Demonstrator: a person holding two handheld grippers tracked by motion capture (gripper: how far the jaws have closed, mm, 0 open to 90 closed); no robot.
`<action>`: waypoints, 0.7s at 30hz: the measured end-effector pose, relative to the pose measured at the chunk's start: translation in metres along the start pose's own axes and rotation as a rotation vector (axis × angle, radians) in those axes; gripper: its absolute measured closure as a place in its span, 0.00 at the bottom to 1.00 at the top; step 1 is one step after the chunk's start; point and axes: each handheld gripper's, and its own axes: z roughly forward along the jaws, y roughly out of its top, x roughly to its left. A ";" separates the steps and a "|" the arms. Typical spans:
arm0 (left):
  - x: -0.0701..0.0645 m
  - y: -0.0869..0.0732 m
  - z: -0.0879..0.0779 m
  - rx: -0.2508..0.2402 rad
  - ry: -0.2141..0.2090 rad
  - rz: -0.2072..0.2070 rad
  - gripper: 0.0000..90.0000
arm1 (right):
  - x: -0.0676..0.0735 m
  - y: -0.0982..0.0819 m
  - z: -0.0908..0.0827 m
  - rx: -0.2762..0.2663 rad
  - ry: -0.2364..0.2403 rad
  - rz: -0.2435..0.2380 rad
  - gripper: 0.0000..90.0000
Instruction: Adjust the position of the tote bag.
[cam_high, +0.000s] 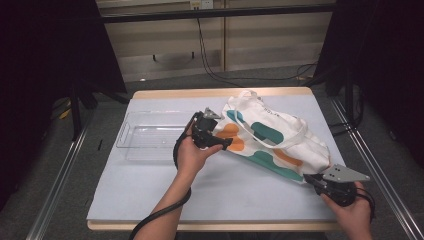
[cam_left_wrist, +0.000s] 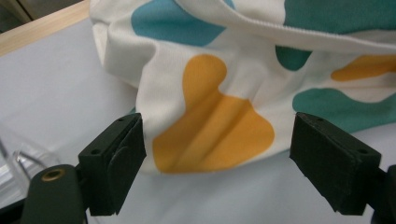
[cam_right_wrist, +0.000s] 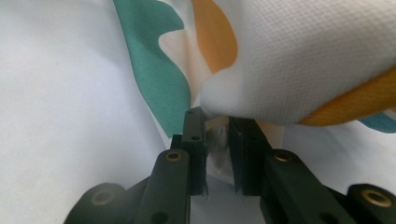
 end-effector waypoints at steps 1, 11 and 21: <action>0.001 0.002 0.002 -0.002 0.003 -0.008 0.20 | 0.000 0.000 0.000 -0.001 0.005 -0.003 0.86; 0.016 0.009 0.020 0.061 -0.016 -0.042 0.44 | -0.001 0.000 0.000 0.004 0.014 -0.014 0.85; 0.005 -0.001 0.015 0.167 -0.004 0.043 0.78 | -0.005 -0.002 0.001 -0.012 0.032 0.033 0.83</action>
